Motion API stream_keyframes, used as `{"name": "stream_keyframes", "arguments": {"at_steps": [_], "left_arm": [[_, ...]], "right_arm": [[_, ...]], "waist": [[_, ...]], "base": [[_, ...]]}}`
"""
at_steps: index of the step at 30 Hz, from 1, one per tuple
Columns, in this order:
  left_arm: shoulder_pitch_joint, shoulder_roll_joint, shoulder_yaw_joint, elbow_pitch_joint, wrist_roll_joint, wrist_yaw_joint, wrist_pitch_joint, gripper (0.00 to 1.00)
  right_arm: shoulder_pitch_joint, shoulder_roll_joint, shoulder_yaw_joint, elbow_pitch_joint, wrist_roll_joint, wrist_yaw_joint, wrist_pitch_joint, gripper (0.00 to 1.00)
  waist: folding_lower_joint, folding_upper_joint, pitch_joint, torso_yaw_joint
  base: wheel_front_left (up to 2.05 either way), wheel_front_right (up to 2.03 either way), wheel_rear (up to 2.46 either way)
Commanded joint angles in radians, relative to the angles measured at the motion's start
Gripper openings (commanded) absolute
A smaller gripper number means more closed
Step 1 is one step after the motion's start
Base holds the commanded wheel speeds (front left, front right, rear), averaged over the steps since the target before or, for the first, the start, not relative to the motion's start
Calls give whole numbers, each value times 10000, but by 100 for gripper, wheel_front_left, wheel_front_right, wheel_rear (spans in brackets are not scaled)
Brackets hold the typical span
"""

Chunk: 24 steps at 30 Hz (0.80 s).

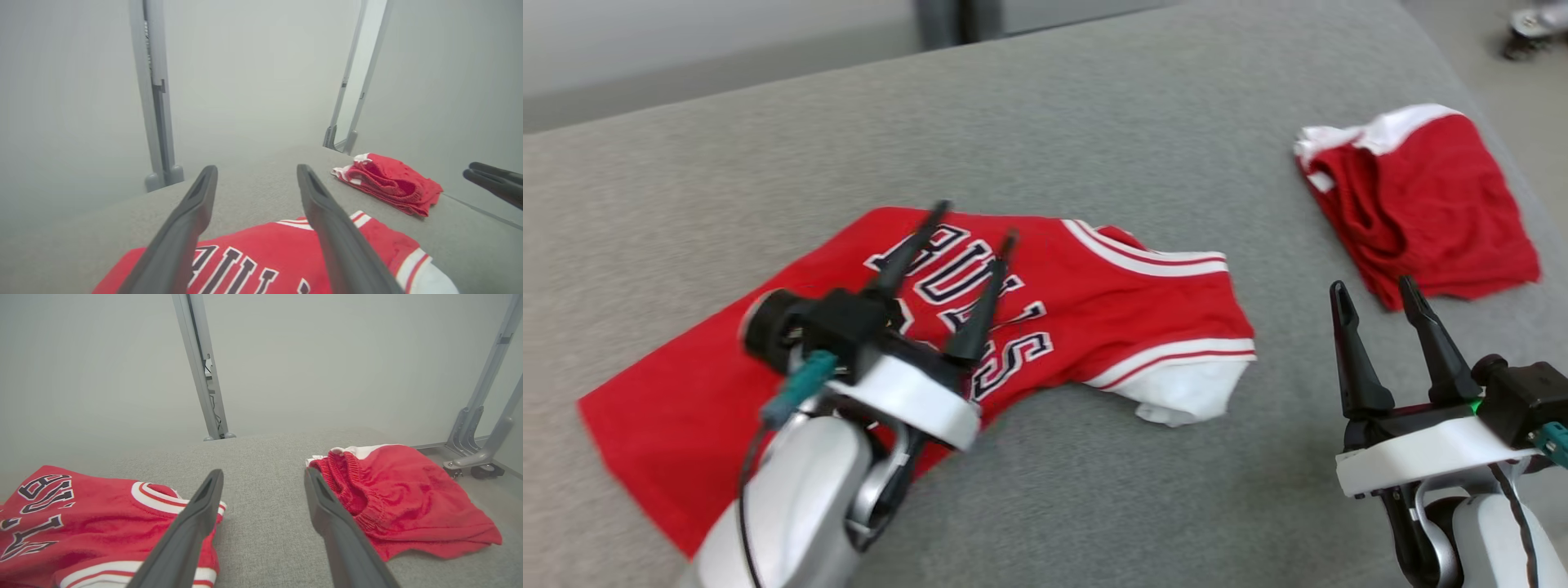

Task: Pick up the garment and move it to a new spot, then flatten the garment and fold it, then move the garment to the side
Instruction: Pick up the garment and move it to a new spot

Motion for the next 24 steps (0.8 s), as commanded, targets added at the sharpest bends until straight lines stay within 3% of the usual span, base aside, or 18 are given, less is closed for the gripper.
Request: {"name": "stream_keyframes", "arguments": {"at_steps": [1, 12, 24], "left_arm": [[134, 84, 133, -50, -74, 81, -79, 100], [1436, 945, 2281, -766, -501, 1069, -731, 100], [3132, 1606, 3537, -1404, -399, 869, -779, 100]], "right_arm": [[-47, -57, -59, -77, -75, -1, 57, 100], [361, -58, -279, -663, -570, 1, 715, 100], [958, -55, -378, -783, -723, 1, 1154, 100]], "waist": [[0, -1, -348, 603], [0, -1, -991, 1910], [0, -1, -1906, 2435]], "base": [[0, 0, 0], [0, 0, 0], [0, 0, 0]]}}
